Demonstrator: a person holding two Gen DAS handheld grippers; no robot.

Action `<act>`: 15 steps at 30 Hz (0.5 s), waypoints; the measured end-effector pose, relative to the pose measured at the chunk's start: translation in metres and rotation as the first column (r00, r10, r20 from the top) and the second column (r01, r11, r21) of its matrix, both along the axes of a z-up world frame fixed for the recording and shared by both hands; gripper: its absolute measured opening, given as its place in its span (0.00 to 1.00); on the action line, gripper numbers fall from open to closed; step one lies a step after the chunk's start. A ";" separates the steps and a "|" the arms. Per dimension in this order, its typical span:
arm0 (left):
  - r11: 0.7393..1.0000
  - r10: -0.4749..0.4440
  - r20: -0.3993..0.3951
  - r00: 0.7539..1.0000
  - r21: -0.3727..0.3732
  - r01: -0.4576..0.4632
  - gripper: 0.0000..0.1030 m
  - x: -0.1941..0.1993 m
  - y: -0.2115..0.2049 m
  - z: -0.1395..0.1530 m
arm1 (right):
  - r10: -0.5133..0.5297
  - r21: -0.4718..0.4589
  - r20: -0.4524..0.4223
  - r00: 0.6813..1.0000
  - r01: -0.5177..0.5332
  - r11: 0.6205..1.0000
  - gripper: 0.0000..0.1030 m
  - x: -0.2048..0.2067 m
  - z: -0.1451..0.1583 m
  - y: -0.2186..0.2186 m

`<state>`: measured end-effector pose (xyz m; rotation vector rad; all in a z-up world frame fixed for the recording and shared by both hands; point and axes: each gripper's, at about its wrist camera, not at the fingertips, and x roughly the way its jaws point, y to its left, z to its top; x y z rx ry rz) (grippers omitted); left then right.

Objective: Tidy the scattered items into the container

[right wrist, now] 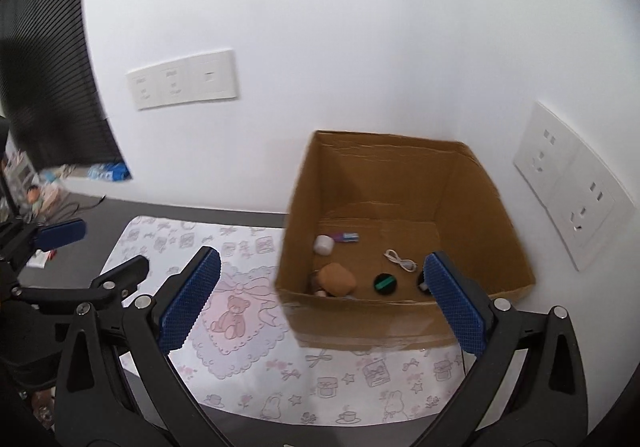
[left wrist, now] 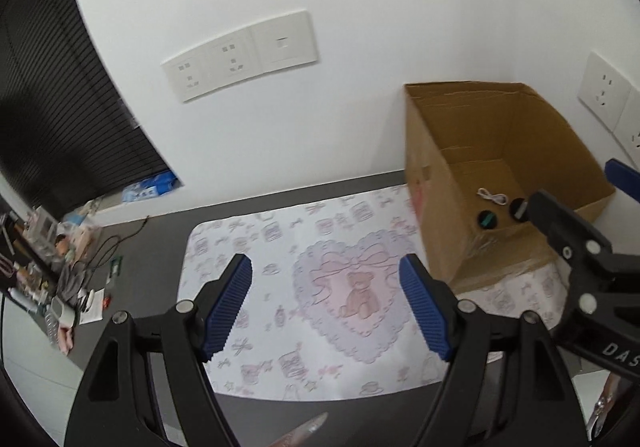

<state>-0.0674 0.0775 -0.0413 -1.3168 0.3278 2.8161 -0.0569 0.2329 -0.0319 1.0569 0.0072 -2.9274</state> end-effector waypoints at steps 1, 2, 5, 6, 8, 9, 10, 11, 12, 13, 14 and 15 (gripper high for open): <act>1.000 0.012 0.002 1.000 -0.001 -0.012 0.73 0.003 -0.005 0.000 | 0.014 0.003 -0.001 1.000 -0.014 1.000 1.00 0.001 0.001 -0.006; 1.000 0.022 0.004 1.000 0.001 -0.022 0.73 0.006 -0.010 0.000 | 0.027 0.005 -0.002 1.000 -0.027 1.000 1.00 0.002 0.001 -0.011; 0.999 0.054 0.006 0.999 0.010 -0.054 0.73 0.016 -0.024 -0.002 | 0.059 0.008 -0.004 0.998 -0.059 0.998 1.00 0.004 0.003 -0.027; 0.998 0.063 0.005 0.998 0.015 -0.063 0.73 0.018 -0.028 -0.002 | 0.064 0.010 -0.005 0.998 -0.064 0.998 1.00 0.006 0.003 -0.030; 0.996 0.083 0.005 0.997 0.029 -0.083 0.73 0.024 -0.039 -0.001 | 0.076 0.012 -0.009 0.997 -0.076 0.997 1.00 0.009 0.003 -0.037; 0.995 0.091 0.005 0.996 0.031 -0.092 0.73 0.025 -0.042 -0.001 | 0.083 0.011 -0.014 0.996 -0.083 0.997 1.00 0.010 0.003 -0.040; 0.995 0.099 0.004 0.995 0.033 -0.099 0.73 0.027 -0.046 -0.002 | 0.088 0.012 -0.028 0.996 -0.088 0.996 1.00 0.011 0.003 -0.043; 0.994 0.106 0.002 0.994 0.035 -0.106 0.73 0.029 -0.049 -0.001 | 0.093 0.016 -0.031 0.995 -0.092 0.996 1.00 0.014 0.004 -0.046; 0.993 0.112 0.000 0.994 0.036 -0.112 0.73 0.030 -0.052 -0.001 | 0.095 0.022 -0.032 0.995 -0.094 0.995 1.00 0.015 0.004 -0.049; 0.993 0.115 -0.001 0.993 0.038 -0.115 0.73 0.032 -0.055 0.000 | 0.094 0.031 -0.033 0.995 -0.093 0.995 1.00 0.016 0.004 -0.051; 0.992 0.118 -0.001 0.993 0.042 -0.118 0.73 0.033 -0.057 0.000 | 0.092 0.042 -0.034 0.995 -0.090 0.995 1.00 0.018 0.004 -0.054; 0.992 0.121 0.001 0.993 0.045 -0.121 0.73 0.033 -0.058 0.001 | 0.089 0.051 -0.035 0.995 -0.087 0.995 1.00 0.019 0.005 -0.055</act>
